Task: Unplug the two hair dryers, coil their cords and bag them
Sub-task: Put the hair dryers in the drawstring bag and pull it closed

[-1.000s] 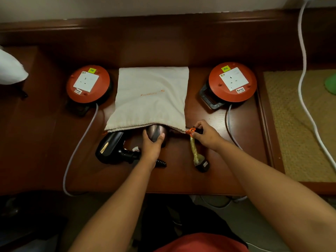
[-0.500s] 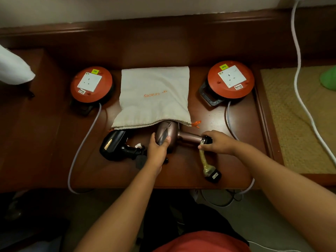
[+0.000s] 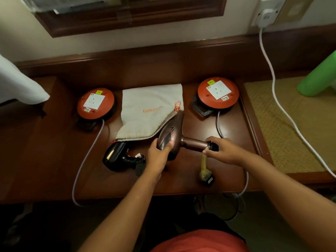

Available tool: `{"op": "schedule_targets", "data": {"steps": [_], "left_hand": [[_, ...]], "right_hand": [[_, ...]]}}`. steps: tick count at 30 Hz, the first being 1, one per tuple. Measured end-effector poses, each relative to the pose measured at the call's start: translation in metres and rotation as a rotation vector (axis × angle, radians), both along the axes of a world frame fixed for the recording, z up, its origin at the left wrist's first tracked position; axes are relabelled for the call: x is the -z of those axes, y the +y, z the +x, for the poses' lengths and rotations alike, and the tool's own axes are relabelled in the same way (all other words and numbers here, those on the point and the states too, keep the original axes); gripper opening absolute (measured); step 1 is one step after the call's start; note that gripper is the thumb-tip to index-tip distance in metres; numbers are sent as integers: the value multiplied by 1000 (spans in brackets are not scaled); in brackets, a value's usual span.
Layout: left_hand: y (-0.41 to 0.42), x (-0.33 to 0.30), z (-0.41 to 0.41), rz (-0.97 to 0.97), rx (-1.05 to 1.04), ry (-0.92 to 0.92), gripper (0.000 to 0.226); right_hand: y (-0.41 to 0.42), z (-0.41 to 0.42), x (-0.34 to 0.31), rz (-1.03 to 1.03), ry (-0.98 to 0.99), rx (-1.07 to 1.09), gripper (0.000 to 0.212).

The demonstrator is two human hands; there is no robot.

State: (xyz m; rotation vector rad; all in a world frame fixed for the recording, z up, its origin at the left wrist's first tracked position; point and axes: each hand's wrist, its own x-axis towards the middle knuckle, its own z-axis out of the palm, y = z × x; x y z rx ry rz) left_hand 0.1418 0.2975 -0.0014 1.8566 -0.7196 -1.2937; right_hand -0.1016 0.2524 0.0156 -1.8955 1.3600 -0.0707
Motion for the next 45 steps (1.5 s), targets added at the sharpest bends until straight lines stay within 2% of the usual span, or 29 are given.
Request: {"op": "schedule_targets", "data": {"steps": [2, 5, 12, 15, 20, 24, 27, 29, 31, 35, 37, 39, 42, 44, 45], "left_hand": [[-2, -12, -3, -40, 35, -40, 40], [-5, -29, -9, -101, 102, -103, 58], [-23, -63, -12, -200, 197, -257, 65], [-31, -72, -7, -242, 211, -227, 53], [-38, -79, 16, -229, 234, -48, 52], [-35, -69, 42, -218, 318, -68, 54], [-38, -53, 64, -176, 276, -72, 44], [-42, -36, 83, -169, 254, -189, 37], [-48, -13, 108, -140, 331, -400, 33], [-62, 27, 156, -100, 743, -918, 46], [-68, 38, 174, -61, 919, -1083, 55], [-74, 45, 185, -24, 1018, -1143, 57], [-81, 53, 193, -58, 1054, -1211, 38], [-86, 56, 197, -101, 1013, -1186, 23], [-89, 57, 199, -122, 963, -1117, 18]], "right_hand": [[0, -4, -9, -23, -1, 23, 42], [0, -13, -23, -63, 2, 57, 40], [-4, -19, -56, -200, -5, 92, 43], [-11, -14, -64, -230, -30, 94, 45], [-21, 1, -58, -281, -55, 143, 43], [-25, 13, -42, -301, -59, 170, 44], [-26, 24, -27, -295, -64, 190, 43], [-25, 33, -21, -288, -58, 205, 42], [-22, 42, -16, -281, -40, 202, 41], [-17, 61, -1, -260, -7, 194, 40], [-14, 68, 5, -253, -6, 173, 40], [-11, 75, 7, -257, 5, 144, 39], [-3, 83, 12, -219, -40, 113, 41], [2, 86, 14, -203, -88, 98, 48], [4, 87, 15, -201, -100, 89, 48]]}}
